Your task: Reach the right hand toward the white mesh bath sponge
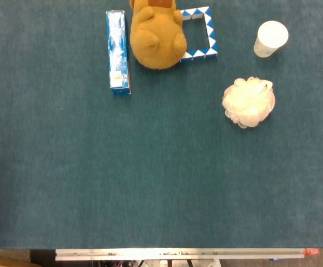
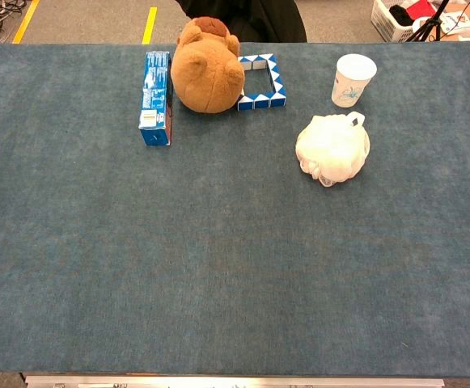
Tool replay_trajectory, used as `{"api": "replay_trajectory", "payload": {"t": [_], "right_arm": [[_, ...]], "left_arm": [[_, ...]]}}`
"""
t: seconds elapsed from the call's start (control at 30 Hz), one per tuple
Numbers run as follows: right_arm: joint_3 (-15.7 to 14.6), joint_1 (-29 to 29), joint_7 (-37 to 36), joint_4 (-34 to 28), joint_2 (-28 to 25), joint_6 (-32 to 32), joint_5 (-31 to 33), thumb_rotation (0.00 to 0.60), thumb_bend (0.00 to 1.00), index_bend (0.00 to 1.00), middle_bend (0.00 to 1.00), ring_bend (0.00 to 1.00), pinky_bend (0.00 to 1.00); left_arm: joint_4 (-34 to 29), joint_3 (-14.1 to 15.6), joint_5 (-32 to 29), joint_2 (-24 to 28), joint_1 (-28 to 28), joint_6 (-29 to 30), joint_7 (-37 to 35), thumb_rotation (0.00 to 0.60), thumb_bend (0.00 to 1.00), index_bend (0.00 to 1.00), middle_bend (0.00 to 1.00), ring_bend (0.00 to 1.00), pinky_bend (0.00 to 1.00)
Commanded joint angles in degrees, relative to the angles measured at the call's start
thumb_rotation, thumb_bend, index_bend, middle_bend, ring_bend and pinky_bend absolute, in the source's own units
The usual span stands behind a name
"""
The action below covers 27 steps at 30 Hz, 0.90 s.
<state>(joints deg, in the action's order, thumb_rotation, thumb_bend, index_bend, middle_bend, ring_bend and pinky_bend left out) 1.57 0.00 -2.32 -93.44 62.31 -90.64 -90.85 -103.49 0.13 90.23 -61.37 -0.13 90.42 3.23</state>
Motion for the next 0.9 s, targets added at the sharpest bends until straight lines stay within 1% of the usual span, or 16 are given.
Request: {"api": "replay_trajectory", "payload": {"t": [0.03,0.17,0.27,0.33,0.4,0.47,0.57,0.7,0.77,0.9], "right_arm": [[-0.1,0.0,-0.1,-0.1,0.0,0.0,-0.1,0.600,0.11,0.27,0.13,0.00,0.00],[0.0,0.1,-0.4,-0.2,-0.1,-0.1,-0.5,0.600,0.11,0.28,0.13,0.00,0.00],[0.0,0.4,-0.4,-0.4,-0.3,0.2,-1.0,0.600,0.11,0.28,0.13,0.00,0.00],[0.1,0.8,-0.6,-0.5,-0.4,0.4,-1.4,0.600,0.12,0.30,0.13,0.00,0.00],[0.2,1.2,-1.2,-0.6,-0.3,0.6,-1.9,0.600,0.20,0.37,0.14,0.00,0.00],[0.3,1.6,-1.4,-0.5,-0.2,0.8,-2.2,0.600,0.30,0.45,0.15,0.00,0.00],[0.4,2.1,-1.7,-0.3,0.0,1.2,-2.3,0.600,0.38,0.54,0.18,0.00,0.00],[0.6,2.5,-1.6,-0.2,0.1,1.7,-2.2,0.600,0.41,0.57,0.19,0.00,0.00],[0.8,2.8,-1.6,-0.2,0.2,1.9,-1.9,0.600,0.42,0.59,0.19,0.00,0.00],[0.9,3.1,-1.6,0.2,0.7,2.7,-1.3,0.600,0.42,0.62,0.20,0.00,0.00]], "left_arm": [[0.0,0.0,-0.2,0.0,0.0,-0.2,0.1,0.600,0.27,0.42,0.13,0.02,0.06],[-0.2,-0.3,-0.4,0.2,-0.3,-0.4,0.1,0.600,0.27,0.46,0.15,0.05,0.06],[0.1,-1.0,-0.6,0.0,-0.6,-0.3,-0.4,0.600,0.27,0.46,0.15,0.06,0.06],[0.4,-1.3,-0.6,0.0,-1.1,-0.8,-0.9,0.600,0.29,0.47,0.15,0.06,0.06],[0.7,-1.5,-0.4,0.0,-1.7,-1.4,-1.0,0.600,0.33,0.51,0.15,0.06,0.06],[0.8,-1.6,-0.3,-0.1,-2.1,-1.8,-0.9,0.600,0.34,0.57,0.16,0.06,0.06],[0.8,-1.8,-0.2,-0.1,-2.4,-2.1,-0.7,0.600,0.34,0.61,0.16,0.06,0.06],[0.8,-1.9,-0.6,-0.1,-2.5,-2.0,-0.8,0.600,0.38,0.64,0.18,0.06,0.06],[0.9,-2.0,-0.9,-0.1,-2.4,-2.1,-0.7,0.600,0.38,0.65,0.18,0.06,0.06],[1.3,-2.1,-1.4,-0.4,-2.4,-2.0,-0.9,0.600,0.38,0.72,0.21,0.06,0.06]]}}
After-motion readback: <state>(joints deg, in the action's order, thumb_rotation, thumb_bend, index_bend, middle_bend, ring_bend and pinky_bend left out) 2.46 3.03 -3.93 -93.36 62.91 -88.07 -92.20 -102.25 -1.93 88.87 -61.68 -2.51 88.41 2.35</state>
